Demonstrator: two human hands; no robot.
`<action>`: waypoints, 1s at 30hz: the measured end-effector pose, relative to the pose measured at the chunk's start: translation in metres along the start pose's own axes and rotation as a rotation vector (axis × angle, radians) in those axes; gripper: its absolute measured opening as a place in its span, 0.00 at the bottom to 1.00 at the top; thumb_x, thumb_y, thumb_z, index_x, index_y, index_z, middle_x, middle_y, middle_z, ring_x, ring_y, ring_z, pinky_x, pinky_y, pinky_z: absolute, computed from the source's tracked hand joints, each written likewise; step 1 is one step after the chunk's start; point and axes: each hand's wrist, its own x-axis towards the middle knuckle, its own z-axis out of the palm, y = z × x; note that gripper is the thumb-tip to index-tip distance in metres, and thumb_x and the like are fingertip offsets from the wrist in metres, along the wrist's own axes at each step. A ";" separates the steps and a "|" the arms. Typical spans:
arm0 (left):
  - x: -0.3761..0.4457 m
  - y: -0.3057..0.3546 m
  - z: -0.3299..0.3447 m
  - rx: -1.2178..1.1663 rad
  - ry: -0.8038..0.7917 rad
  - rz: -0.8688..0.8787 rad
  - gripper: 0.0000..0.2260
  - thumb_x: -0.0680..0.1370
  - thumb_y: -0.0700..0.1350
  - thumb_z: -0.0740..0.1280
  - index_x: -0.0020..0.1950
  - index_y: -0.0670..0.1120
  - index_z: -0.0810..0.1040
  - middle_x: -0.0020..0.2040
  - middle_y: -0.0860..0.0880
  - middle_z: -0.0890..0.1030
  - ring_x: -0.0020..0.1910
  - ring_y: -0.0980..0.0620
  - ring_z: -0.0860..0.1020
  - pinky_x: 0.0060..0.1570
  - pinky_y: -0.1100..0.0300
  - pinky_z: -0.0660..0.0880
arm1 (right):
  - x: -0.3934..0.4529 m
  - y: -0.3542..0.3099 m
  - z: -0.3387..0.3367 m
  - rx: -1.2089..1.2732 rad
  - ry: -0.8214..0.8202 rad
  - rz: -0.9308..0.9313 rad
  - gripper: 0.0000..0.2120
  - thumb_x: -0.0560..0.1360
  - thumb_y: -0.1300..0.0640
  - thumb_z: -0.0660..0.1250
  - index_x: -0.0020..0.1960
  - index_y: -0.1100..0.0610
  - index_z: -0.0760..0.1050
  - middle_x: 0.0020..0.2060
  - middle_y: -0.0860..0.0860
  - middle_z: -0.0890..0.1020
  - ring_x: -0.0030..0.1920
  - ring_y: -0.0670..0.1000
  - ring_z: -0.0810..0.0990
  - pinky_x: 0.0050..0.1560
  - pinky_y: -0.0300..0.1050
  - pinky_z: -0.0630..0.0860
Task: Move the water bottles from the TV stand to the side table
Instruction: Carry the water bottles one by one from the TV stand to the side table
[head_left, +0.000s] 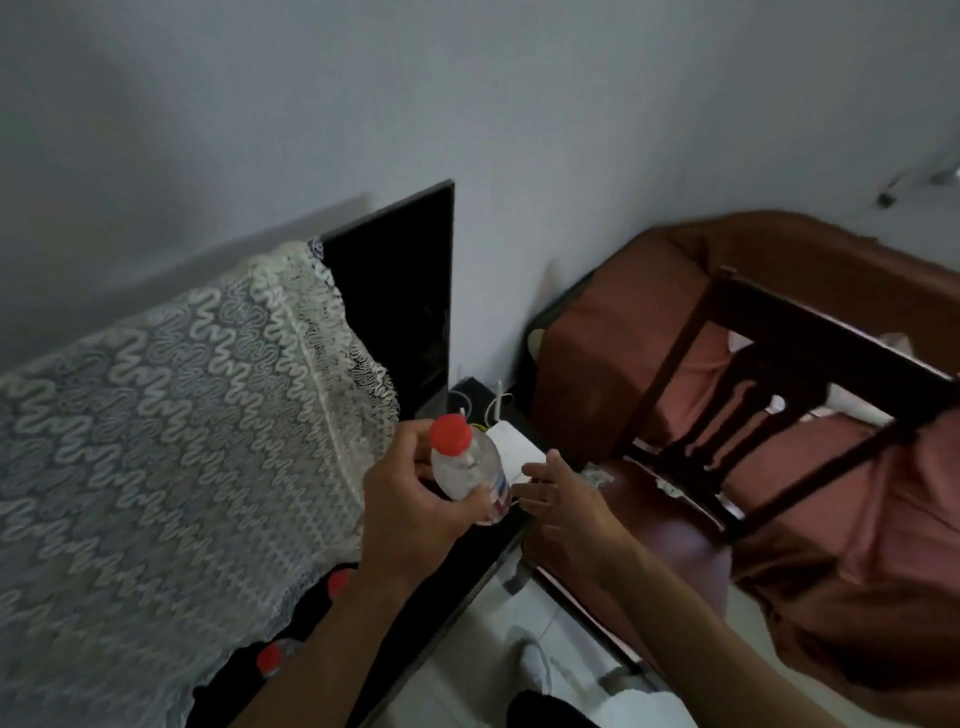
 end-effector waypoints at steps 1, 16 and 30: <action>-0.001 0.002 0.000 -0.016 -0.046 0.020 0.27 0.61 0.42 0.83 0.55 0.53 0.76 0.44 0.59 0.83 0.43 0.60 0.82 0.41 0.65 0.80 | -0.010 0.004 -0.002 0.025 0.023 0.000 0.25 0.81 0.38 0.49 0.64 0.52 0.75 0.59 0.53 0.81 0.64 0.56 0.75 0.71 0.62 0.62; -0.091 0.079 0.065 -0.182 -0.614 0.342 0.29 0.62 0.52 0.81 0.59 0.56 0.72 0.51 0.56 0.81 0.48 0.58 0.81 0.47 0.56 0.82 | -0.189 0.108 -0.069 0.465 0.466 -0.030 0.29 0.80 0.36 0.52 0.66 0.57 0.72 0.57 0.58 0.82 0.56 0.56 0.81 0.46 0.47 0.76; -0.249 0.172 0.149 -0.161 -0.939 0.569 0.29 0.62 0.56 0.79 0.59 0.54 0.73 0.50 0.55 0.80 0.48 0.57 0.81 0.46 0.54 0.81 | -0.328 0.243 -0.152 0.689 0.628 -0.020 0.28 0.80 0.34 0.50 0.64 0.52 0.74 0.57 0.55 0.82 0.61 0.55 0.77 0.70 0.61 0.65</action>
